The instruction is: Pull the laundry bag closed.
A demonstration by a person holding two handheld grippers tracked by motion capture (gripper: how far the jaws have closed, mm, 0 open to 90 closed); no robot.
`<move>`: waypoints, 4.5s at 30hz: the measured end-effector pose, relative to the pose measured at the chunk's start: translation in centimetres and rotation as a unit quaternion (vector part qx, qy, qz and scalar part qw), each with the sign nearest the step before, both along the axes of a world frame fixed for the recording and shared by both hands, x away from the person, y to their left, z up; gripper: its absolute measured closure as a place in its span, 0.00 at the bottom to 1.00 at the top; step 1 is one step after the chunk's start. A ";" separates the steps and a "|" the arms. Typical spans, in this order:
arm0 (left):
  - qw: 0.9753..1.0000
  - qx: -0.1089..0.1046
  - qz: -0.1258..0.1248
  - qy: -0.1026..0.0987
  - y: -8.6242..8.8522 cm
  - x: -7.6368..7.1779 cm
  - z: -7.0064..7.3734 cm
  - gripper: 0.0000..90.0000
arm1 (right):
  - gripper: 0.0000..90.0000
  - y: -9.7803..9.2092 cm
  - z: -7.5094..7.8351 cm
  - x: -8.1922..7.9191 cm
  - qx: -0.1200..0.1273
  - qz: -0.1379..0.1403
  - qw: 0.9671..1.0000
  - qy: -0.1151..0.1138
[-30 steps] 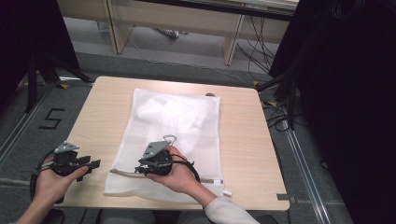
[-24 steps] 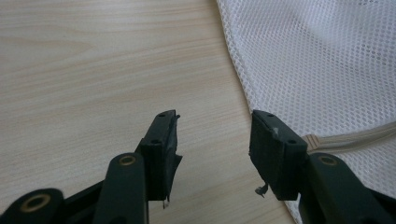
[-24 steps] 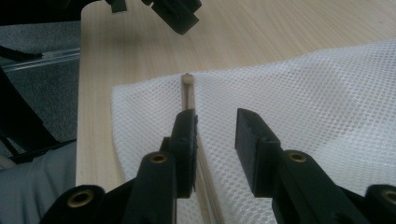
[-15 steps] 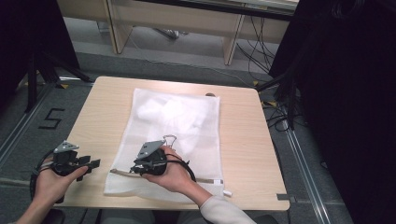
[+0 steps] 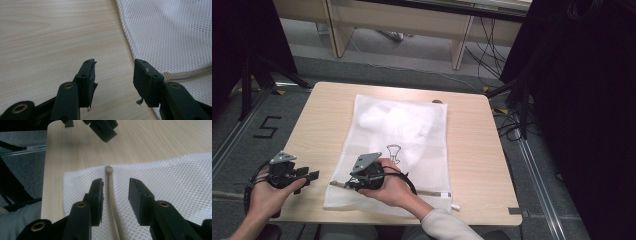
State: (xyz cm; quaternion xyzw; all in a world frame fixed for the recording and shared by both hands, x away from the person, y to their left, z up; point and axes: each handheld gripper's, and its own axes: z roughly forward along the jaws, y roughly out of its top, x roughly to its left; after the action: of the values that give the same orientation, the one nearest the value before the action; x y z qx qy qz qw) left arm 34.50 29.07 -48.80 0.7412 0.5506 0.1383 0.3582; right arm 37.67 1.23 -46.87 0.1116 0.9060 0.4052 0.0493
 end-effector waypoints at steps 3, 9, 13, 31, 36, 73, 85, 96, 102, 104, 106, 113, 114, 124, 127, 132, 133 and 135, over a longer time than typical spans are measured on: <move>1.000 -0.001 0.001 0.000 0.0 0.0 0.0 0.57 | 0.72 0.1 0.0 0.1 -0.004 0.001 1.000 -0.002; 1.000 0.002 0.002 -0.001 0.0 -0.1 0.0 0.58 | 0.71 0.4 -0.4 0.5 -0.018 -0.006 1.000 0.005; 1.000 0.000 0.003 0.000 0.0 -0.1 0.0 0.58 | 0.72 0.8 -0.7 0.7 -0.018 -0.008 1.000 0.009; 1.000 0.003 0.001 0.002 0.0 0.0 0.0 0.59 | 0.72 3.2 -1.2 1.0 -0.023 0.004 1.000 0.016; 1.000 0.003 0.000 0.001 0.0 -0.1 0.0 0.59 | 0.72 4.1 -1.6 0.9 -0.026 0.010 0.999 0.017; 1.000 -0.004 0.007 -0.005 0.0 -0.2 0.0 0.60 | 0.83 6.7 -3.0 1.9 -0.051 -0.001 0.998 0.037; 1.000 -0.027 -0.004 -0.007 -0.1 -0.2 0.0 0.59 | 0.91 6.7 -2.4 1.8 -0.046 0.007 0.998 0.033; 0.998 -0.049 -0.027 -0.009 -0.8 -1.0 0.4 0.56 | 0.91 6.3 -1.3 2.0 -0.037 -0.001 0.999 0.040; 0.997 -0.066 -0.033 -0.007 -1.0 -1.0 0.5 0.53 | 0.91 6.3 -0.7 2.3 -0.036 0.000 0.999 0.039; 0.997 -0.066 -0.042 -0.004 -0.9 -1.0 0.6 0.53 | 0.91 6.3 -0.6 2.5 -0.034 -0.001 0.999 0.040; 0.996 -0.075 -0.044 -0.007 -1.2 -1.1 0.6 0.53 | 0.91 6.2 -0.4 2.7 -0.030 0.007 0.999 0.034; 0.994 -0.078 -0.075 0.005 -1.6 -1.0 0.4 0.52 | 0.91 6.1 0.1 2.8 -0.022 -0.004 0.999 0.041; 0.994 -0.078 -0.075 0.005 -1.6 -1.0 0.4 0.52 | 0.91 6.1 0.1 2.8 -0.022 -0.004 0.999 0.041; 0.990 -0.097 -0.094 0.035 -3.5 -0.3 -0.3 0.56 | 0.91 5.9 0.8 2.7 -0.022 -0.003 0.999 0.032; 0.989 -0.103 -0.097 0.050 -3.8 0.1 -0.6 0.58 | 0.91 5.9 1.0 2.4 -0.018 -0.009 0.999 0.039; 0.986 -0.116 -0.100 0.060 -4.0 0.3 -0.9 0.66 | 0.91 5.7 1.5 2.3 -0.018 0.003 1.000 0.024; 0.985 -0.126 -0.100 0.062 -4.0 0.3 -0.9 0.69 | 0.91 5.6 1.6 2.2 -0.020 0.000 0.999 0.029; 0.984 -0.134 -0.097 0.061 -4.0 0.3 -0.8 0.76 | 0.91 5.4 1.7 2.2 -0.016 0.001 1.000 0.027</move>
State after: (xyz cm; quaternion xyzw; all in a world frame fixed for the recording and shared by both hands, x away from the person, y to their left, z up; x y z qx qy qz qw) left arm 34.76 25.05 -49.61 0.7436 0.5102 -0.0181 0.4318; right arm 39.85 6.66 -45.13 0.1204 0.9135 0.3878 0.0262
